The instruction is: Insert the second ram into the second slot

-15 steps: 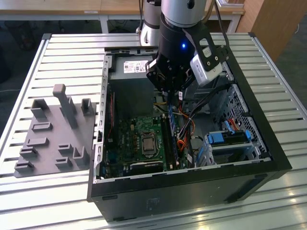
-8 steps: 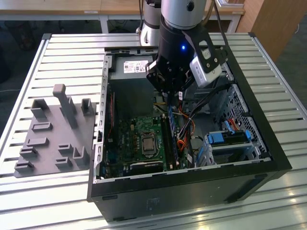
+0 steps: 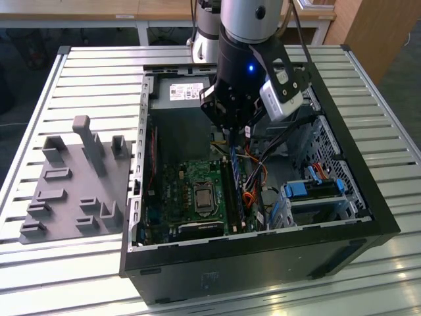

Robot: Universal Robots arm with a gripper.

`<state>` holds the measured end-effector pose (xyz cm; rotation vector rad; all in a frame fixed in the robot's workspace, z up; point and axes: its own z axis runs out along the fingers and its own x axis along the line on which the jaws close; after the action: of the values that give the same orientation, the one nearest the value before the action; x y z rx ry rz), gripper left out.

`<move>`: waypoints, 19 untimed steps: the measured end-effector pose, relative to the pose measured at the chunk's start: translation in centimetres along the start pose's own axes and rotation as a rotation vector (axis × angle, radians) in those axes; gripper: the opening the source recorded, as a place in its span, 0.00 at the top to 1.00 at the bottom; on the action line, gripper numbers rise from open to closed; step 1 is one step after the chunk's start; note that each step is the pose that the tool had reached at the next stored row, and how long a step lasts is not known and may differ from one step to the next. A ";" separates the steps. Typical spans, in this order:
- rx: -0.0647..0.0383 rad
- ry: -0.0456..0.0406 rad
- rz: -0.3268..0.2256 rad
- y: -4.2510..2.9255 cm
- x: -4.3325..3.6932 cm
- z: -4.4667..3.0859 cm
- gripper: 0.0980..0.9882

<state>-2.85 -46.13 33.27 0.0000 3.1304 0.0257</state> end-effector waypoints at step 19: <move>0.000 0.0002 0.000 -0.01 0.01 0.62 0.96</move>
<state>-2.85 -46.13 32.64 0.0000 3.1306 0.0256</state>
